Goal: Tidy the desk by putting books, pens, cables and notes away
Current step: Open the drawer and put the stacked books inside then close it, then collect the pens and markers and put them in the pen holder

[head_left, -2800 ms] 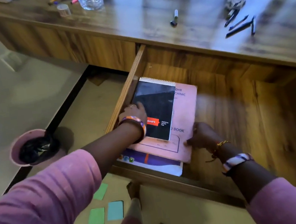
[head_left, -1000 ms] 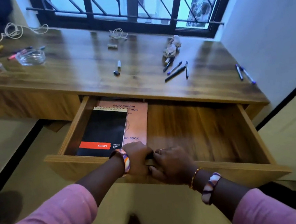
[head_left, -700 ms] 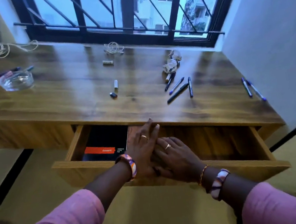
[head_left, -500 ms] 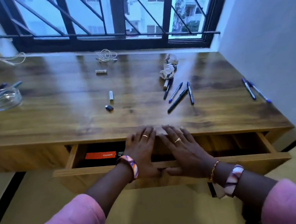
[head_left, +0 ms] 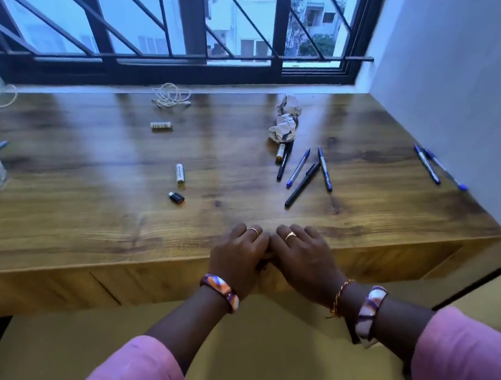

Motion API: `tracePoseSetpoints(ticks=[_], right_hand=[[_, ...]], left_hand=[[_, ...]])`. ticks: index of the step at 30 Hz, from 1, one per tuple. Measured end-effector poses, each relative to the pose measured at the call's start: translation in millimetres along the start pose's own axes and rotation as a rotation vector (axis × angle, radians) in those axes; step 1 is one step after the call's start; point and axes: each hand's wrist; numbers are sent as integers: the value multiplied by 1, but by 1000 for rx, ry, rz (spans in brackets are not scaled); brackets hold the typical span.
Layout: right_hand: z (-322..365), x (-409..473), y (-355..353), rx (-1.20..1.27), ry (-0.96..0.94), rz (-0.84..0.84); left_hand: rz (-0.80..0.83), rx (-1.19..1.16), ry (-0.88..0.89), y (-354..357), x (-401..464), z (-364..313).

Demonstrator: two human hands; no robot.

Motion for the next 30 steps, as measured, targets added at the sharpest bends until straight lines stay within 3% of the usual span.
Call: tracePoseSetpoints(ticks=[7,14,16,21,24,27,30], right_hand=[[-1,8,-12,97,76,111],[-36,5,-44,600,238,329],[-59,2,-51,577,290,280],[-148,4,-67,463,527,140],[-218,7,-74,251,668,202],[-279,7,-80,9,869,376],[-313,2,-76,-1,1027,395]], left_hand=[[76,-135,-63,-5,3,5],[407,-385,-73,-38,59,11],[395,-413,-60,-36,88,-4],[350,-180,-136,-19,155,-44],[379,-107,-183,-8,191,-61],[438,-235,-185,0,233,-91],[509,-550,-261,19,276,-138]])
Point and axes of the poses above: each hand's wrist, its own x-axis towards the middle knuckle, its own y-axis out of the palm, z = x × y, and after that the axes turned 9 degrees about x, right-handed
